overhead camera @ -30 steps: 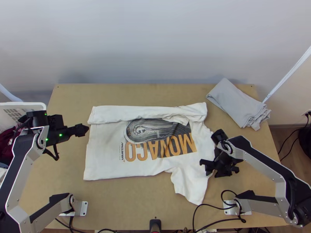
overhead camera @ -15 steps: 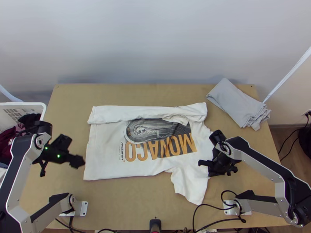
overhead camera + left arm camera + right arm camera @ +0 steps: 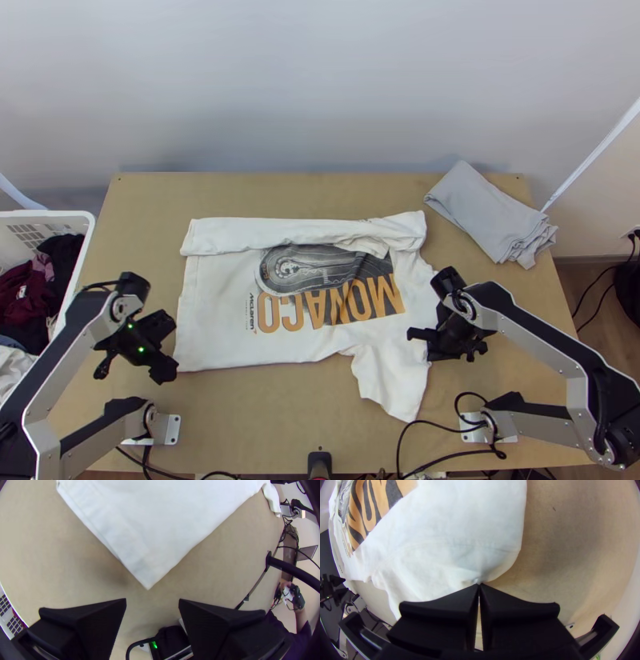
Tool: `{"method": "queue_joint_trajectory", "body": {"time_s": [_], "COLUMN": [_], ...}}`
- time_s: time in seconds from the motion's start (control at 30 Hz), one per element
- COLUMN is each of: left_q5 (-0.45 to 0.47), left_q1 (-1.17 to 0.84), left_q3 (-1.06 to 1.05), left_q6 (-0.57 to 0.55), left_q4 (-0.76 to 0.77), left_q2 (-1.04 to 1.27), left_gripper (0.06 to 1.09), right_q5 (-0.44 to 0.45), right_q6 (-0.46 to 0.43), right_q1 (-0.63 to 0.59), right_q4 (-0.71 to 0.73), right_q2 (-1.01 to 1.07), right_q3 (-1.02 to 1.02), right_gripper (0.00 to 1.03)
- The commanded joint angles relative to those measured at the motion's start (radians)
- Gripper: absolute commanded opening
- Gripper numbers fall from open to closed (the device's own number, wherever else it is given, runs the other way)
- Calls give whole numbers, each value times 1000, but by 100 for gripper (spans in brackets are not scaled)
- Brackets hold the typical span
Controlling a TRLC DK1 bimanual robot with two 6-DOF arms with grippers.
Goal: Fold the t-shirt
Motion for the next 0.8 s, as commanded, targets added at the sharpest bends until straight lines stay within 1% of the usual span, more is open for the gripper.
{"method": "queue_joint_trajectory", "body": {"time_s": [0.0,0.07,0.27,0.3,0.4,0.47,0.63,0.77], "left_q5": [-3,-3,-5,-3,15,46,58,58], "left_q1": [-27,-29,-58,-66,-69,-67,-41,52], "left_q3": [-37,-45,-65,-69,-71,-75,-91,-91], "left_q6": [-19,-28,-45,-46,-53,-43,-10,79], "left_q4": [21,54,88,104,146,159,165,156], "left_q2": [39,59,90,90,70,50,36,33], "left_gripper": [81,81,81,77,39,11,10,10], "right_q5": [2,2,3,3,5,5,9,22], "right_q6": [9,9,7,7,6,2,-28,-63], "right_q1": [9,9,9,9,9,8,-14,-51], "right_q4": [15,15,19,19,19,21,13,8], "right_q2": [-14,-16,-16,-17,-26,-34,-57,-69], "right_q3": [-32,-29,-26,-26,-26,-29,-40,-57], "right_gripper": [3,3,3,3,3,3,3,3]}}
